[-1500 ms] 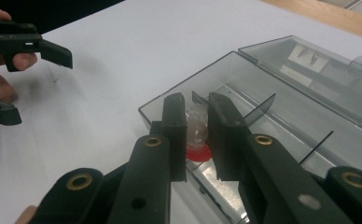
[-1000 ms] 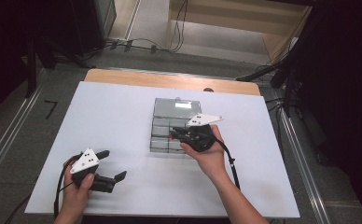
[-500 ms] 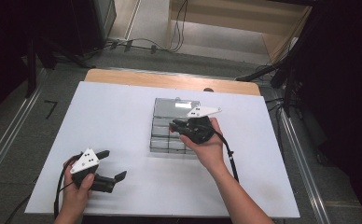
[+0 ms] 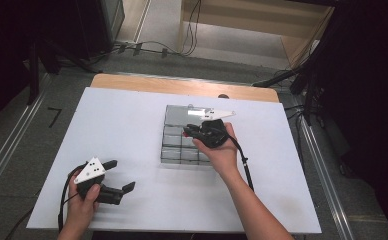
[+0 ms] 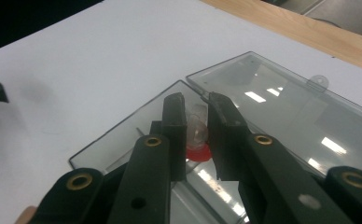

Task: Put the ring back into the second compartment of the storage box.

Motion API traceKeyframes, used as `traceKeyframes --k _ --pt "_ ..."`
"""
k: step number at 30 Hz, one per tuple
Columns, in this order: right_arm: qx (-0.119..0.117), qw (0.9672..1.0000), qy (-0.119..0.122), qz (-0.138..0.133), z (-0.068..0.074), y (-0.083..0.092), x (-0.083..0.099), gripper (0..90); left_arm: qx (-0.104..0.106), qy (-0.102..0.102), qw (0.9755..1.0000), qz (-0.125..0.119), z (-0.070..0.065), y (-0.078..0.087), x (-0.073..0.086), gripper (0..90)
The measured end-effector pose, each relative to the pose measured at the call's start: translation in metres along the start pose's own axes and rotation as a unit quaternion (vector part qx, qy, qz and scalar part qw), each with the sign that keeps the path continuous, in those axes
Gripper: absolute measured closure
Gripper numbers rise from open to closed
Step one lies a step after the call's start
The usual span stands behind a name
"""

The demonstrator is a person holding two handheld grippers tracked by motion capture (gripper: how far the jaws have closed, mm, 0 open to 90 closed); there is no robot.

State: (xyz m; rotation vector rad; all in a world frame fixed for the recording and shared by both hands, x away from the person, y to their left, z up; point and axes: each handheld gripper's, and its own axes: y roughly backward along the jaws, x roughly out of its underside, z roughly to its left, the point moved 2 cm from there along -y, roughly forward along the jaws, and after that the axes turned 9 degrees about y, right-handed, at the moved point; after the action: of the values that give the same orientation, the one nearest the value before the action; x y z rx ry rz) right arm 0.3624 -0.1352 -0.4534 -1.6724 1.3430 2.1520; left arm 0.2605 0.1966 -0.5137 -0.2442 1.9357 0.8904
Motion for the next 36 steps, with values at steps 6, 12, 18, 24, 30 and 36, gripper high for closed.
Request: traceKeyframes --k 6,12,18,24,30,36 --pt "0.013 0.9998 -0.015 0.007 -0.013 -0.007 0.005 75.4 0.002 0.005 1.0000 0.001 0.000 0.000 0.000 0.0" --pt "0.024 0.9994 -0.020 0.017 -0.020 -0.015 0.010 75.4 0.003 0.005 1.0000 0.001 0.001 0.000 0.000 0.0" --pt "0.029 0.9988 -0.027 0.028 -0.023 -0.026 0.016 75.3 0.005 0.006 1.0000 0.001 0.001 0.000 0.000 0.0" --pt "0.033 0.9985 -0.032 0.031 -0.026 -0.032 0.019 75.1 0.007 0.007 1.0000 0.003 0.001 -0.001 0.000 0.0" --pt "0.030 0.9982 -0.039 0.033 -0.027 -0.032 0.019 74.6 0.009 0.007 0.9999 0.008 0.002 -0.002 -0.001 0.0" --pt "0.035 0.9978 -0.043 0.036 -0.028 -0.032 0.019 72.3 0.008 0.007 0.9999 0.008 0.002 -0.002 -0.001 0.0"
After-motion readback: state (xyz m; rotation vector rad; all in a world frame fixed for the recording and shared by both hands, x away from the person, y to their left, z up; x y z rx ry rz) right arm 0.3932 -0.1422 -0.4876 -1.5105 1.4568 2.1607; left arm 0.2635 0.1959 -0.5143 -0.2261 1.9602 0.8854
